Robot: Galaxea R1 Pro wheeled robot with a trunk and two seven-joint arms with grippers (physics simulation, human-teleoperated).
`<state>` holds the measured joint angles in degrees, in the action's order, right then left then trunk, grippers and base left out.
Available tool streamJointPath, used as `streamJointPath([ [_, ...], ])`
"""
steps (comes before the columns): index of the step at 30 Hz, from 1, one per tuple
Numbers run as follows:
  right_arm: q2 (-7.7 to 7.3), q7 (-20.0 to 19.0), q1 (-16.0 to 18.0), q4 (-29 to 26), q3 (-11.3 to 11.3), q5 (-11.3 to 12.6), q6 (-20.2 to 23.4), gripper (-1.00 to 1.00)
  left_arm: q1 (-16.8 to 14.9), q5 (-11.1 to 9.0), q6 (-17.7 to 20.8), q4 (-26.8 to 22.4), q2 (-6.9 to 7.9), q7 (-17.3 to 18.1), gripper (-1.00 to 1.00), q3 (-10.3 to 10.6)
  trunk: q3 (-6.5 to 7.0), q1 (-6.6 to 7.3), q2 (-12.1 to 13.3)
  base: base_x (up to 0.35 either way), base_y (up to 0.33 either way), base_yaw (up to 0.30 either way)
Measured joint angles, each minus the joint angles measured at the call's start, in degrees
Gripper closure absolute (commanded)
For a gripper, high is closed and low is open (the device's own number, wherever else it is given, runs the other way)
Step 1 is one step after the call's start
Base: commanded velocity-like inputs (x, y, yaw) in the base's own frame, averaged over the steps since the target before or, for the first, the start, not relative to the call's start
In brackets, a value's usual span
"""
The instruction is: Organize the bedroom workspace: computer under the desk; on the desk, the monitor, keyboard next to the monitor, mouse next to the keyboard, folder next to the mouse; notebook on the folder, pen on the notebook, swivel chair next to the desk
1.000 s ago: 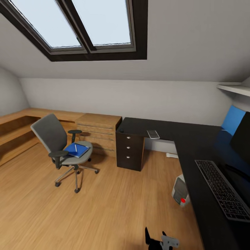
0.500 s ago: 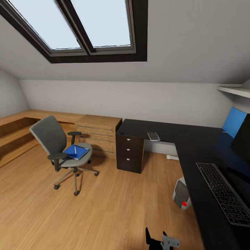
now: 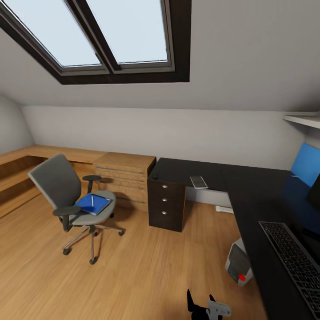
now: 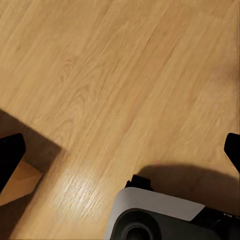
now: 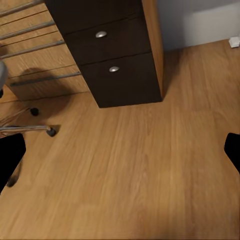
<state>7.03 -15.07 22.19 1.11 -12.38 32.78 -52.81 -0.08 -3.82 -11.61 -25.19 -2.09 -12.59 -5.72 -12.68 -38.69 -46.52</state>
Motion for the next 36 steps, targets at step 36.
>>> streamJointPath([
  [36,0.19,-0.1,-0.9,0.0,-0.1,-0.1,-3.9,-1.0,0.0,0.0,-0.1,0.0,-0.03,0.0,-1.0,0.1,7.09,5.05,9.2,0.327,0.0,0.027],
])
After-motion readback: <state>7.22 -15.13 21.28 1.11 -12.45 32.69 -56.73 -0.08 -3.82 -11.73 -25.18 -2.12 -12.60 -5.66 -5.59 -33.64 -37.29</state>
